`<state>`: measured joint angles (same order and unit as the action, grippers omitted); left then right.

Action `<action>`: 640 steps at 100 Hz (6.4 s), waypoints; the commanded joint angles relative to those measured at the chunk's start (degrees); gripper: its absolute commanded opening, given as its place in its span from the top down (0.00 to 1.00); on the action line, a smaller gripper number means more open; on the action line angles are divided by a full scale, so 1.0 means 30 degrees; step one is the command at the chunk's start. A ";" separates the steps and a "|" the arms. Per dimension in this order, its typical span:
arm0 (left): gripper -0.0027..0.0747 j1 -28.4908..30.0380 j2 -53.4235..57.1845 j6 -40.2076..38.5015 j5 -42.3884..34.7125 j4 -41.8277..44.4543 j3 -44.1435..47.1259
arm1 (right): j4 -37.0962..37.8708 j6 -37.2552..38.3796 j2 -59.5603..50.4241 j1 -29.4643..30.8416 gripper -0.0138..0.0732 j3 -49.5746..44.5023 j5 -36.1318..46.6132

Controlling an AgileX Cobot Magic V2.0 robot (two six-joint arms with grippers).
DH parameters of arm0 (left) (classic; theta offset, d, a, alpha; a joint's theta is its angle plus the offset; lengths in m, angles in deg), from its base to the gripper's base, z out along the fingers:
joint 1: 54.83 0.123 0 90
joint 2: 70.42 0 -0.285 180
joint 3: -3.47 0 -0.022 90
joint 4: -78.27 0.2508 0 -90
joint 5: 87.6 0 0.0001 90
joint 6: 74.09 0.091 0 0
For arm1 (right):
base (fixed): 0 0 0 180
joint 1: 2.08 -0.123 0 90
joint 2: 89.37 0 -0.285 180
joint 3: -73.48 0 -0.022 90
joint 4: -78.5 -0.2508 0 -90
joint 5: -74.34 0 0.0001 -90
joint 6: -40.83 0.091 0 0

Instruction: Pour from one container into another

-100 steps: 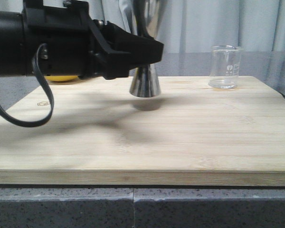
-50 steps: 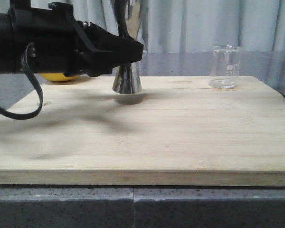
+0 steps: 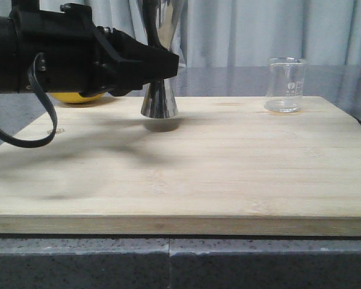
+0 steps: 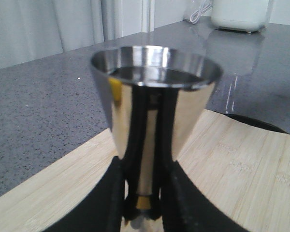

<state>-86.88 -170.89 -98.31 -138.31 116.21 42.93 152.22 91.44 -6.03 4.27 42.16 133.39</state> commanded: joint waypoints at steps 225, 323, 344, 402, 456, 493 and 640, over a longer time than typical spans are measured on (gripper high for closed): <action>0.99 0.0055 0.0662 -0.0201 -0.2023 -0.0358 0.0877 | -0.0925 0.0024 -0.0654 0.0053 0.21 0.0557 0.0298; 0.99 0.0055 0.0332 -0.0201 -0.2468 -0.0641 0.0877 | -0.0925 0.0024 -0.0654 0.0053 0.21 0.0557 0.0298; 0.99 0.0055 0.0332 -0.0201 -0.2554 -0.0641 0.0877 | -0.0925 0.0024 -0.0654 0.0053 0.21 0.0557 0.0298; 0.94 0.0055 0.0332 -0.0201 -0.2554 -0.0608 0.0877 | -0.0925 0.0024 -0.0654 0.0053 0.21 0.0557 0.0298; 0.89 0.0055 0.0332 -0.0201 -0.2689 -0.0608 0.0877 | -0.0925 0.0024 -0.0654 0.0053 0.21 0.0557 0.0255; 0.89 0.0055 0.0332 -0.0201 -0.2721 -0.0608 0.0877 | -0.0925 0.0024 -0.0654 0.0053 0.21 0.0557 0.0214; 0.39 0.0055 0.0332 -0.0398 -0.2830 -0.0061 0.0877 | -0.0925 0.0024 -0.0654 0.0053 0.21 0.0557 0.0015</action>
<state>-86.88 -171.57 -98.81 -142.67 117.25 46.79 152.31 91.67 -6.03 4.27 42.16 131.45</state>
